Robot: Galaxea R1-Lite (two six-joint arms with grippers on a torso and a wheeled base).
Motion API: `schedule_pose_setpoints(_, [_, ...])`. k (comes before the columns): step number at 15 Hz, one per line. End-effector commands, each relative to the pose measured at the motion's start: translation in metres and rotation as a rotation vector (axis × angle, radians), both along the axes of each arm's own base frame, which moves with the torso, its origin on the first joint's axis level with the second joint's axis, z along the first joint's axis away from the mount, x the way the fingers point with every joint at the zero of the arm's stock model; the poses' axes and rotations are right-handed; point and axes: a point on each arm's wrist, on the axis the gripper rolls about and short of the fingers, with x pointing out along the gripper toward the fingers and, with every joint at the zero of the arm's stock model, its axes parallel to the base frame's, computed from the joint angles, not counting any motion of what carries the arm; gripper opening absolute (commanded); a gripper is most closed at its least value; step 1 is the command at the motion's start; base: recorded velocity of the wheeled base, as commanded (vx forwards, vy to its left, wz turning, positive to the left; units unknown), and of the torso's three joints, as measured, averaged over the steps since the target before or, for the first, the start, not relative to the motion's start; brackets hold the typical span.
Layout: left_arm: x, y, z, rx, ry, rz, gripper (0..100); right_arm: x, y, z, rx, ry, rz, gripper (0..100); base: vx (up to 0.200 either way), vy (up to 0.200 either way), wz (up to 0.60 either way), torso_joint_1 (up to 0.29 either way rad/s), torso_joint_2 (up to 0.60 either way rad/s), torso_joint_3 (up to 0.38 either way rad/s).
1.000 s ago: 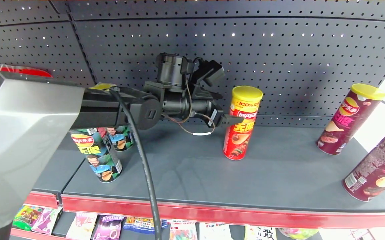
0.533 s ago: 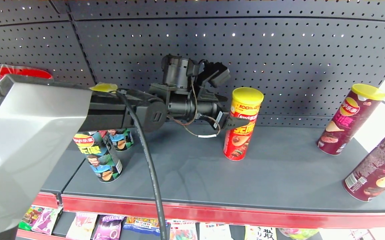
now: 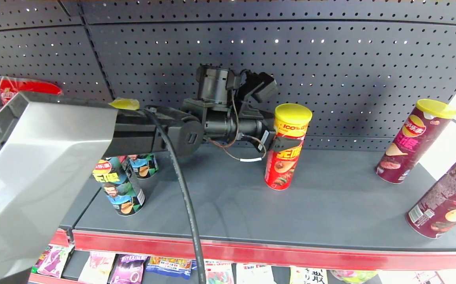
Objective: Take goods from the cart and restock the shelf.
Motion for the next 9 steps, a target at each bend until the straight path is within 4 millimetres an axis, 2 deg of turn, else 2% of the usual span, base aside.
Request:
schedule_pose_setpoints(1, [0.002,-0.006,-0.003,-0.003,-0.004,-0.008,100,0.0,0.0,0.0,0.0,0.001,0.001,0,0.0,0.0,0.0,0.0,0.0,0.0])
schedule_pose_setpoints(3, [0.004,-0.008,-0.008,0.004,-0.006,-0.01,100,0.0,0.0,-0.001,-0.001,0.003,0.0,0,0.0,0.0,0.0,0.0,0.0,0.0])
schedule_pose_setpoints(4, [0.004,-0.009,-0.008,0.004,-0.006,-0.01,0,0.0,0.0,-0.001,-0.001,0.001,0.0,0,0.0,0.0,0.0,0.0,0.0,0.0])
schedule_pose_setpoints(9, [-0.01,-0.013,0.0,-0.002,0.007,-0.026,0,0.0,0.0,-0.002,-0.001,0.003,0.0,0,0.0,0.0,0.0,0.0,0.0,0.0])
